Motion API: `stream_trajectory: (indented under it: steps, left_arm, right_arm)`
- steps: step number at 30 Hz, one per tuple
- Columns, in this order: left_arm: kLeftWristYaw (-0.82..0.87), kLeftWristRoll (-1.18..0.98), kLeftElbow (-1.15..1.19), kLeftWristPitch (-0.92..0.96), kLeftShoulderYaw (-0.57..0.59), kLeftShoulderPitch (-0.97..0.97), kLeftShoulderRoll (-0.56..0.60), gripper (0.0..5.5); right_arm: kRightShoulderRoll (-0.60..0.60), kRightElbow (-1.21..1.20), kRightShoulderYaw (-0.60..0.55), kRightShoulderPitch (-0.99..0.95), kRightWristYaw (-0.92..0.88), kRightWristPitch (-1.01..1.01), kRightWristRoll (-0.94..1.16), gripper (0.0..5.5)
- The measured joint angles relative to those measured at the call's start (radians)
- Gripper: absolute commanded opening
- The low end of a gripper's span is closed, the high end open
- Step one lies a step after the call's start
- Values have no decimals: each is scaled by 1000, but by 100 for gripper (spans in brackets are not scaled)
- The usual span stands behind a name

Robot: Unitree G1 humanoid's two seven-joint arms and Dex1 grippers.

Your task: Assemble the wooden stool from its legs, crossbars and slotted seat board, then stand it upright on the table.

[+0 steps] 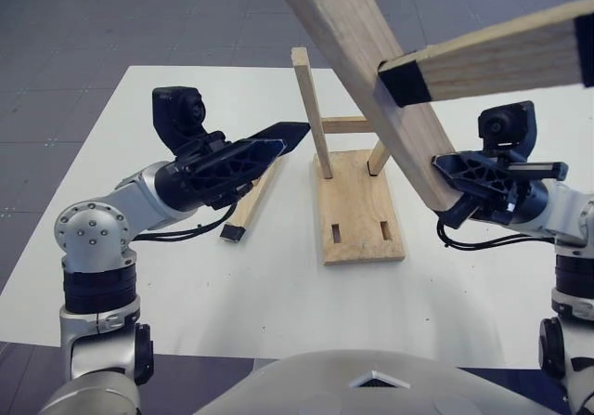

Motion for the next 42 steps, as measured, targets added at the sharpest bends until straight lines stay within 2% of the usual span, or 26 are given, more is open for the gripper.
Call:
stream_trajectory:
  steps: [5, 11, 21, 31, 42]
  left_arm:
    - [-21, 50, 14, -10, -44, -45, -91, 431]
    - [-20, 83, -2, -44, -88, -73, -222, 431]
    - [26, 79, -37, -75, -97, -101, -309, 431]
    - [7, 79, -45, -64, -104, -101, -319, 266]
    - [15, 77, -45, -42, -104, -101, -318, 251]
  right_arm:
    - [10, 34, 46, -23, 32, 15, 0, 102]
    - [107, 50, 91, -62, 28, 13, 1, 102]
    - [234, 72, 103, -80, -56, 2, 1, 102]
    - [252, 55, 103, -64, -69, 4, 1, 102]
    - [252, 82, 115, -64, -58, 35, 14, 102]
